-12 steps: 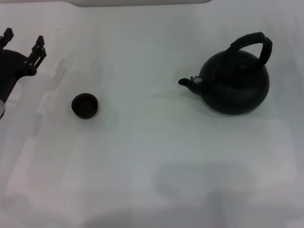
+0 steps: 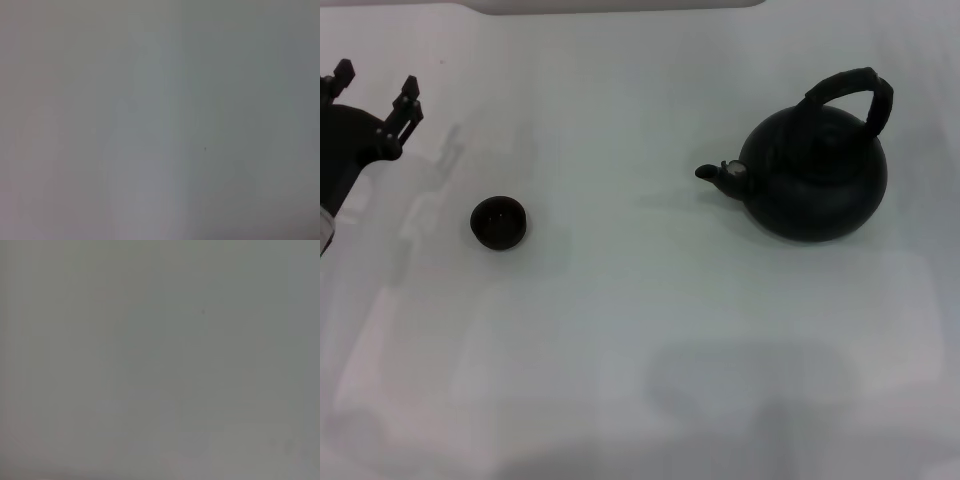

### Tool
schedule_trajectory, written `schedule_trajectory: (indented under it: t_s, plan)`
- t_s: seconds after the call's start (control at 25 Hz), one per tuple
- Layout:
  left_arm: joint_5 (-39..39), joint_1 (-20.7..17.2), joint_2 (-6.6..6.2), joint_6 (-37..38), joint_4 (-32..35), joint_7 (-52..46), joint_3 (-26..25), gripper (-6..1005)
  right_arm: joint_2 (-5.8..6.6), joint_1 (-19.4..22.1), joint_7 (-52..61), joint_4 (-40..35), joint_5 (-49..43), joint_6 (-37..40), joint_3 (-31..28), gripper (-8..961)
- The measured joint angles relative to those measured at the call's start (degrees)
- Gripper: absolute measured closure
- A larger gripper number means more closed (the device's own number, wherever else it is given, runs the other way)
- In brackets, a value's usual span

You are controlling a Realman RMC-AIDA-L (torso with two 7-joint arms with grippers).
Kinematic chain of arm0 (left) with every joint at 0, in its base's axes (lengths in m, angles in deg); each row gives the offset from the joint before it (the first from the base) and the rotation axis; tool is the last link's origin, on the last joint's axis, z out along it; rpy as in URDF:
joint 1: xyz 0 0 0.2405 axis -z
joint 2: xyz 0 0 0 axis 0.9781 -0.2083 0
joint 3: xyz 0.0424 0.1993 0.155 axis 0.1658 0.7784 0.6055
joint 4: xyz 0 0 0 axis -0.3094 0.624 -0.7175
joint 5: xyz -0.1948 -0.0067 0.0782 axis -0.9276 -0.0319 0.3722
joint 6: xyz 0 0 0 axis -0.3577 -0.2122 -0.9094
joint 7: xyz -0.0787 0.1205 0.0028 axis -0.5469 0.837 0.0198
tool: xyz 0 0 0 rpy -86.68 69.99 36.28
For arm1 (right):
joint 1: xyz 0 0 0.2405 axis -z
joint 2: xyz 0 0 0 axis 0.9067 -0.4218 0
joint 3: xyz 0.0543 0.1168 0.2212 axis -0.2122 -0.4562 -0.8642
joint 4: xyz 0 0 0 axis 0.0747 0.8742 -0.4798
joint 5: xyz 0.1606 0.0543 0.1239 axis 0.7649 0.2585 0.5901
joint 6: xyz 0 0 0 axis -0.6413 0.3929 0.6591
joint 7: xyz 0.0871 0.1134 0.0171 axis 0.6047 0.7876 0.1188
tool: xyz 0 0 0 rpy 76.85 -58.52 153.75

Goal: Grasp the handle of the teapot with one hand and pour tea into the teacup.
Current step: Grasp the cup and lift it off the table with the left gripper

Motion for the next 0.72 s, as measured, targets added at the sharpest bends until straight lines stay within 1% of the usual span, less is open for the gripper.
schedule_trajectory:
  t_s: [0.72]
  plan:
    - [0.05,0.01,0.05,0.01,-0.2,-0.03,0.04,238,-0.09,-0.16,0.0,0.38,-0.36,-0.03,0.36,522]
